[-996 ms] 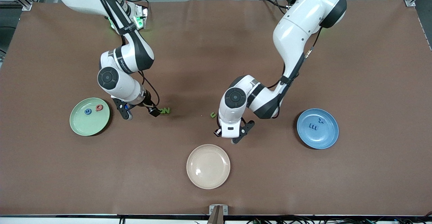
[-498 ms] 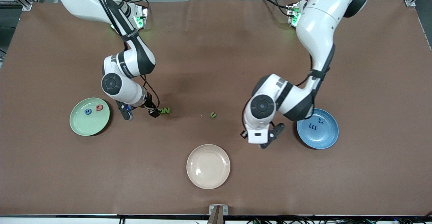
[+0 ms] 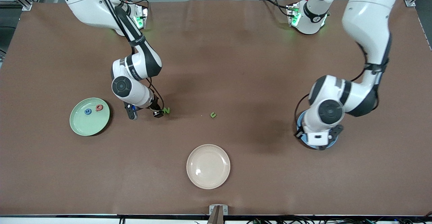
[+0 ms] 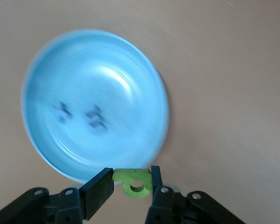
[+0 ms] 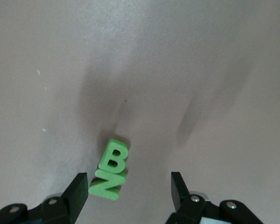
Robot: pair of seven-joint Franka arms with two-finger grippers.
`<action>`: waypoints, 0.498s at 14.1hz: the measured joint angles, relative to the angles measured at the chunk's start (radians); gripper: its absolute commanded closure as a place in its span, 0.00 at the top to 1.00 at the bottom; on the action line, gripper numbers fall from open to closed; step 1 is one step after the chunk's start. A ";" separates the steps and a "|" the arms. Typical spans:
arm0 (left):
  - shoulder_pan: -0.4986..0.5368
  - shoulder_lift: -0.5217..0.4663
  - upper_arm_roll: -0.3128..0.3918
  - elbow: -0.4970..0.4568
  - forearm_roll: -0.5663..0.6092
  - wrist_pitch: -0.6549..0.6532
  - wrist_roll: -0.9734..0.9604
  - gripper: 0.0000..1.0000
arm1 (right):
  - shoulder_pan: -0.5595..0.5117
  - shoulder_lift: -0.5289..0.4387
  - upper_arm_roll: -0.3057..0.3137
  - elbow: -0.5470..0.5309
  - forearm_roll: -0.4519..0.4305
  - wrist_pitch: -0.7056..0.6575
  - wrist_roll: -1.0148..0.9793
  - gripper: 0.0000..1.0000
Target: Sort upper and lower case letters into plates
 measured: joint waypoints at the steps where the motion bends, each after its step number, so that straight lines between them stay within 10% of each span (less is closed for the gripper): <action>1: 0.032 -0.022 0.000 -0.045 0.000 0.025 0.039 0.05 | 0.000 0.006 -0.004 0.002 -0.017 0.011 0.018 0.67; 7: 0.141 -0.017 0.000 -0.185 0.000 0.191 0.149 0.42 | 0.000 0.024 -0.023 0.008 -0.036 0.040 0.052 0.56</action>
